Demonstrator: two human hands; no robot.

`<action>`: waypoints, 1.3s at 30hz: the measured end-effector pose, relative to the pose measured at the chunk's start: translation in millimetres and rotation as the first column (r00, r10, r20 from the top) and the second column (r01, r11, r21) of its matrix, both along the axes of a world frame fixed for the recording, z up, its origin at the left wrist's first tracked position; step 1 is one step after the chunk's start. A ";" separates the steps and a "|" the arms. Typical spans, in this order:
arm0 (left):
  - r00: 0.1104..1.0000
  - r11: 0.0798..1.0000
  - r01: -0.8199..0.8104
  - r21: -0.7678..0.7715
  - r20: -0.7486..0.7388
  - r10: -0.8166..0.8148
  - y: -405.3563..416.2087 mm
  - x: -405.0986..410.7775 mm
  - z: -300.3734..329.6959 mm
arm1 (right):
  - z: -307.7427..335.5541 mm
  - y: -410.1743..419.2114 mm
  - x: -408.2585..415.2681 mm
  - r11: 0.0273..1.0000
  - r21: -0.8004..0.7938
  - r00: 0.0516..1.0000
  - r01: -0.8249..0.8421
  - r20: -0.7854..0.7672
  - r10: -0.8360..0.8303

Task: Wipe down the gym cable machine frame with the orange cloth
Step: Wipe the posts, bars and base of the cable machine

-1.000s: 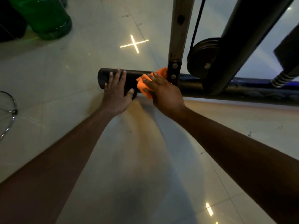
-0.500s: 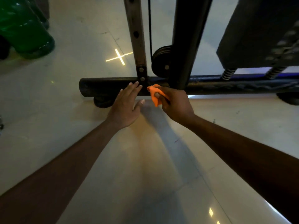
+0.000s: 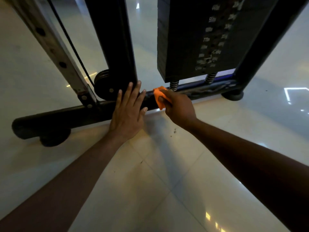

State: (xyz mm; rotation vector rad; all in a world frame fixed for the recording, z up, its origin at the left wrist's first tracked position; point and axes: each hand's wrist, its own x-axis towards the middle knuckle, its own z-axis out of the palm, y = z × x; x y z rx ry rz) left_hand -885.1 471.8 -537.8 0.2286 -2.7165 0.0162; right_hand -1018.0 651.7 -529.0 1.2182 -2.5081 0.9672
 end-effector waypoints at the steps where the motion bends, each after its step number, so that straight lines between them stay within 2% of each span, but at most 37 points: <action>1: 1.000 0.998 -0.013 -0.061 0.007 0.013 -2.9 -4.2 -2.2 | -3.4 -2.2 -6.3 1.000 0.008 1.000 0.015 -0.008 -0.015; 5: 0.998 0.964 -0.053 -0.262 0.028 0.063 -22.2 -10.3 -19.1 | -26.5 -23.2 -20.6 0.993 0.101 0.998 0.068 -0.008 -0.068; 8: 0.999 0.938 -0.033 -0.345 0.008 0.039 -38.6 -13.1 -31.3 | -52.8 -43.3 -16.9 0.978 0.209 1.000 -0.004 0.007 0.003; 10: 0.999 0.921 -0.033 -0.388 -0.026 0.024 -47.0 -16.9 -37.5 | -71.7 -50.0 -17.0 0.974 0.224 0.998 -0.038 -0.045 0.049; 14: 0.999 0.935 -0.019 -0.355 -0.050 0.001 -54.5 -22.0 -48.8 | -94.5 -39.0 -37.1 0.974 0.229 0.983 0.003 -0.181 0.040; 18: 0.997 0.939 -0.015 -0.344 -0.070 -0.010 -54.4 -25.6 -56.5 | -100.4 -70.2 -12.7 0.982 0.097 0.977 0.164 -0.152 -0.149; 21: 0.996 0.936 -0.002 -0.353 -0.081 -0.029 -55.9 -28.7 -57.2 | -109.6 -84.7 -5.5 0.988 0.129 0.973 0.084 -0.226 -0.053; 24: 0.995 0.936 0.008 -0.351 -0.093 -0.044 -59.1 -27.8 -56.9 | -113.0 -52.3 -39.4 0.978 0.205 0.947 0.034 -0.319 0.034; 26: 0.994 0.930 0.019 -0.367 -0.093 -0.057 -61.9 -26.8 -56.1 | -117.0 -41.3 -43.1 0.978 0.184 0.958 0.100 -0.283 -0.044; 29: 0.995 0.928 0.028 -0.373 -0.078 -0.061 -62.7 -27.5 -56.4 | -115.8 -72.3 -14.2 0.977 0.106 0.972 0.184 -0.171 -0.164; 31: 0.995 0.930 0.020 -0.367 -0.079 -0.052 -60.7 -28.5 -57.3 | -113.3 -85.5 -6.0 0.985 0.123 0.980 0.124 -0.174 -0.102; 34: 0.993 0.940 0.022 -0.340 -0.098 -0.058 -60.6 -29.2 -57.5 | -112.7 -57.8 -34.1 0.977 0.209 0.963 0.040 -0.269 0.018; 37: 0.995 0.941 0.028 -0.337 -0.077 -0.058 -62.7 -27.5 -55.8 | -112.0 -36.1 -47.4 0.968 0.214 0.969 0.130 -0.236 -0.078; 39: 0.996 0.943 0.021 -0.333 -0.073 -0.048 -60.8 -28.1 -56.1 | -107.3 -54.5 -29.9 0.970 0.171 0.974 0.175 -0.176 -0.145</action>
